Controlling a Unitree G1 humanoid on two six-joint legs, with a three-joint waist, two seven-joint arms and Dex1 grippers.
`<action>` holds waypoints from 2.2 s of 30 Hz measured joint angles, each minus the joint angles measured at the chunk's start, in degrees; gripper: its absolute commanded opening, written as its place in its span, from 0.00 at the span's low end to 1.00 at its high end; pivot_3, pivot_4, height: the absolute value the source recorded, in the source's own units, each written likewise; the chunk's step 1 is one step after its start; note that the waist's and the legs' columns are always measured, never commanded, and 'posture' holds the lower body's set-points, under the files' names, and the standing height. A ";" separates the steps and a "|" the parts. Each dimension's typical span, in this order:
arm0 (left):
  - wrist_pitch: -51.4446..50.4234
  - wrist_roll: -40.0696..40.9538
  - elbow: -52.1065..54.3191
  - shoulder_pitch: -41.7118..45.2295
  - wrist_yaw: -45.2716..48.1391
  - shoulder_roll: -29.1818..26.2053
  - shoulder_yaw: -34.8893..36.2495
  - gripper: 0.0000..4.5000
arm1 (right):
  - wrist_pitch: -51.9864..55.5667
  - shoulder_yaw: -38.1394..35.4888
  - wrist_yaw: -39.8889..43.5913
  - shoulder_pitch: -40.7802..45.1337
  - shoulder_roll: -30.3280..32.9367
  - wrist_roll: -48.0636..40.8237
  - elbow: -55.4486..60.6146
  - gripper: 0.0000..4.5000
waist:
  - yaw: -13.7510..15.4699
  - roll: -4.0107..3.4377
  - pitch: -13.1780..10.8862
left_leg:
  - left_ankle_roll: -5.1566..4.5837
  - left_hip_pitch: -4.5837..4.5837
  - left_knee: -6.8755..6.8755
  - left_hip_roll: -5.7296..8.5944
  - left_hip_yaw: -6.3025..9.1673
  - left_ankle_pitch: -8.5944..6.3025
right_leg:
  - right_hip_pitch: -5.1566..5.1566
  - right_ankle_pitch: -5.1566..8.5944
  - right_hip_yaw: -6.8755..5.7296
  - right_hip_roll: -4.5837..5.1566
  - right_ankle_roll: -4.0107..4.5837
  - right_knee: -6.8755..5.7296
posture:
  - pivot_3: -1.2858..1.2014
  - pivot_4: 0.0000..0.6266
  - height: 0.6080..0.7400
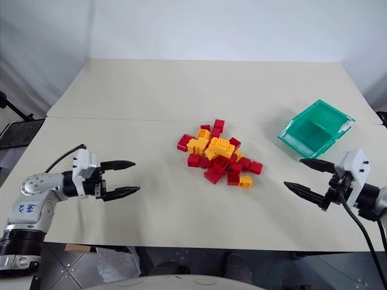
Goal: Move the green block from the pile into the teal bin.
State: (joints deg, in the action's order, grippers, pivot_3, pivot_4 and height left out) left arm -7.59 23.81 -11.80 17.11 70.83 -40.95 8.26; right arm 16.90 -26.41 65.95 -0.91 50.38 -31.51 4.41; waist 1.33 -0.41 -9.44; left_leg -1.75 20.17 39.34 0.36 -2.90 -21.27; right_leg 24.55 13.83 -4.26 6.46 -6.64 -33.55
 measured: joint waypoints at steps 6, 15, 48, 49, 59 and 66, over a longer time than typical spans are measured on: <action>-5.76 0.49 0.50 0.64 -3.09 -0.02 0.06 1.00 | 0.50 0.97 -0.25 0.62 0.00 0.02 0.01 0.99 | -0.02 0.00 0.00 | 0.00 0.00 0.04 0.00 0.00 0.00 | 0.00 0.00 0.00 -0.02 0.00 -0.04 | 0.52 0.24 1.00; -5.10 0.67 3.05 0.72 -4.01 0.11 0.07 1.00 | 2.89 2.27 -5.15 0.88 0.42 2.11 2.05 0.90 | -0.03 0.00 0.00 | 0.01 0.00 0.12 -0.01 0.01 0.00 | 0.00 0.00 0.02 0.08 0.00 -0.09 | 0.52 0.24 1.00; 6.54 5.04 -2.48 7.66 4.96 7.08 0.90 1.00 | 36.52 43.74 -45.13 30.31 -29.94 4.93 14.02 0.00 | -1.50 0.06 -0.03 | -0.17 0.29 0.68 0.08 0.11 -0.17 | 0.12 0.00 -0.16 0.00 0.00 -0.33 | 0.52 0.24 1.00; 6.59 5.04 -2.48 7.52 4.92 7.09 0.90 1.00 | 34.96 43.78 -45.25 30.61 -30.16 6.44 11.97 0.00 | -1.56 0.06 -0.03 | -0.20 0.29 0.67 0.07 0.11 -0.19 | 0.14 0.00 -0.18 0.00 0.00 -0.32 | 0.52 0.24 1.00; 7.16 5.04 -2.07 6.23 3.73 8.28 0.79 1.00 | 24.51 36.88 -45.30 34.31 -28.36 14.64 -2.43 0.00 | -1.63 0.06 -0.03 | -0.24 0.42 0.66 0.09 0.03 -0.23 | 0.27 -0.01 -0.30 0.04 -0.01 -0.30 | 0.52 0.24 1.00; 7.32 5.04 -1.59 5.78 3.12 8.39 0.78 1.00 | 25.16 32.65 -40.71 32.49 -23.96 14.23 0.14 0.00 | -1.66 0.05 -0.03 | -0.24 0.44 0.66 0.06 0.01 -0.24 | 0.30 -0.01 -0.29 0.04 -0.01 -0.28 | 0.52 0.24 1.00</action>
State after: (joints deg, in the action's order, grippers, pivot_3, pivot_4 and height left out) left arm -0.27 28.86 -13.38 22.89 73.94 -32.57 9.04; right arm 42.06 6.24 25.24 31.57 26.42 -17.27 4.55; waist -0.32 -0.36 -9.47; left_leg -1.98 20.61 40.00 0.42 -2.90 -21.51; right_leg 24.85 13.83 -4.55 6.50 -6.65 -33.83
